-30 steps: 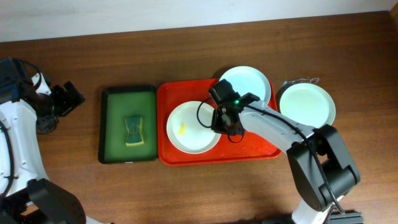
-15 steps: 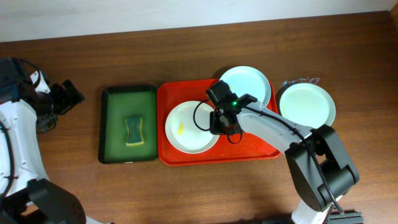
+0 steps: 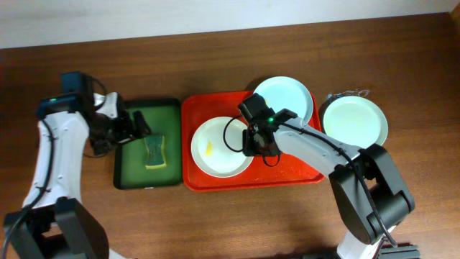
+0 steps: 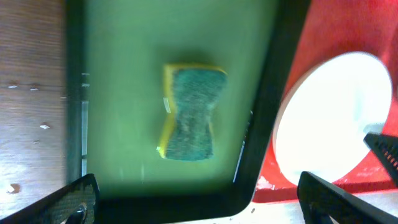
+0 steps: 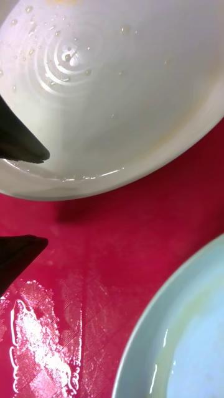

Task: Clean dirty plates on tray and stack at the side
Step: 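Reach the left gripper down to the sponge in the green tray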

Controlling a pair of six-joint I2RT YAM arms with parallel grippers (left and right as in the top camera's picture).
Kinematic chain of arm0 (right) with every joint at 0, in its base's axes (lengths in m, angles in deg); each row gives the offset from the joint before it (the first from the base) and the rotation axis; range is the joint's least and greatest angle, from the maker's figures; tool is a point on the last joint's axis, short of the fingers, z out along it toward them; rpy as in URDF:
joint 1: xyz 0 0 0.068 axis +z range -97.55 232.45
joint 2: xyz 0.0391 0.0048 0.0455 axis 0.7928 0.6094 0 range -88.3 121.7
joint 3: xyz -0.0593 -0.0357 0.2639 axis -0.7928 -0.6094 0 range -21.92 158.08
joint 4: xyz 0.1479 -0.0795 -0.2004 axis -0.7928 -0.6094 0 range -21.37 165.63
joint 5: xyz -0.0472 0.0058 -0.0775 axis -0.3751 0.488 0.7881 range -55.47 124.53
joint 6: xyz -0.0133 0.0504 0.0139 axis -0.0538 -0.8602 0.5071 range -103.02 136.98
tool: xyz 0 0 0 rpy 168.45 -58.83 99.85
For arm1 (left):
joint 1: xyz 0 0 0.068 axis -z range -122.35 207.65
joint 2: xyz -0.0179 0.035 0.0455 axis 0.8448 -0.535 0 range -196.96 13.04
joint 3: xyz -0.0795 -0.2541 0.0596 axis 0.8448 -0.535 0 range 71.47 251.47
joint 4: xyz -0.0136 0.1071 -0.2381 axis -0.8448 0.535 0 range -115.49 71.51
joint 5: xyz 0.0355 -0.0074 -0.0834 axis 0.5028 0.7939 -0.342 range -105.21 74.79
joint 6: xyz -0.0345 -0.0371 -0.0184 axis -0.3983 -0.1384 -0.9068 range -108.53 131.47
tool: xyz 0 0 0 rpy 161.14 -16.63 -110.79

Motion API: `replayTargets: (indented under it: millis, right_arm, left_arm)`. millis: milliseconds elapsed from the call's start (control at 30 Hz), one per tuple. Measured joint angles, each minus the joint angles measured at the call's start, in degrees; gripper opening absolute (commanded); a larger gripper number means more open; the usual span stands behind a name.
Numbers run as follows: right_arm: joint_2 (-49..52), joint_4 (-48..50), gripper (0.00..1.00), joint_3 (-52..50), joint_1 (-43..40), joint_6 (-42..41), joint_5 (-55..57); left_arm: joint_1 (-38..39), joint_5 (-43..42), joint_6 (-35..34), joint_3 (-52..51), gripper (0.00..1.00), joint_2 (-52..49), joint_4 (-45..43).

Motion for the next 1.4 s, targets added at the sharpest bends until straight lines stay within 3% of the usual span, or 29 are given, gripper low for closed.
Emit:
replayTargets:
  millis: [167, 333, 400, 500, 567, 700, 767, 900, 1000, 1400]
  right_arm:
    - [0.00, 1.68, 0.40, -1.66, 0.00, 0.02, 0.00]
    - [0.04, 2.32, 0.16, -2.19, 0.00, 0.11, 0.02]
    - [0.04, 2.47, 0.14, -2.19, 0.00, 0.13, 0.00]
    - [0.04, 2.51, 0.17, -2.19, 0.00, 0.00, 0.00]
    - [0.04, 2.38, 0.28, -2.19, 0.00, 0.35, 0.02]
    - [0.04, 1.84, 0.27, -2.19, 0.00, 0.00, 0.02]
    - [0.04, 1.81, 0.12, -2.21, 0.00, 0.04, 0.00]
    - [0.04, 2.05, 0.05, -2.21, 0.04, 0.02, -0.02]
    - [0.04, 2.32, 0.04, -2.21, 0.04, -0.17, -0.04]
    - [0.04, 2.32, 0.05, -2.21, 0.04, 0.00, -0.04]
  left_arm:
    - [6.19, 3.04, 0.70, -0.59, 0.99, 0.00, -0.35]
    - [9.16, 4.92, 0.85, -0.87, 0.99, 0.00, -0.35]
    - [9.79, 5.25, 0.85, -0.92, 1.00, 0.00, -0.37]
    - [9.84, 5.70, 0.83, -1.79, 0.99, 0.00, -0.57]
    - [9.90, 6.03, 0.83, -3.69, 0.99, 0.00, -1.40]
    - [10.73, 6.16, 0.83, -8.15, 0.99, 0.15, -5.44]
    - [11.02, 6.29, 0.83, -10.73, 0.99, 0.15, -6.54]
    - [11.02, 4.57, 0.83, -11.54, 0.99, 0.15, -8.00]
    - [11.21, 2.27, 0.98, -11.56, 0.76, 0.15, -9.22]
    - [17.14, 13.05, -4.68, -11.58, 0.59, 0.15, -11.08]
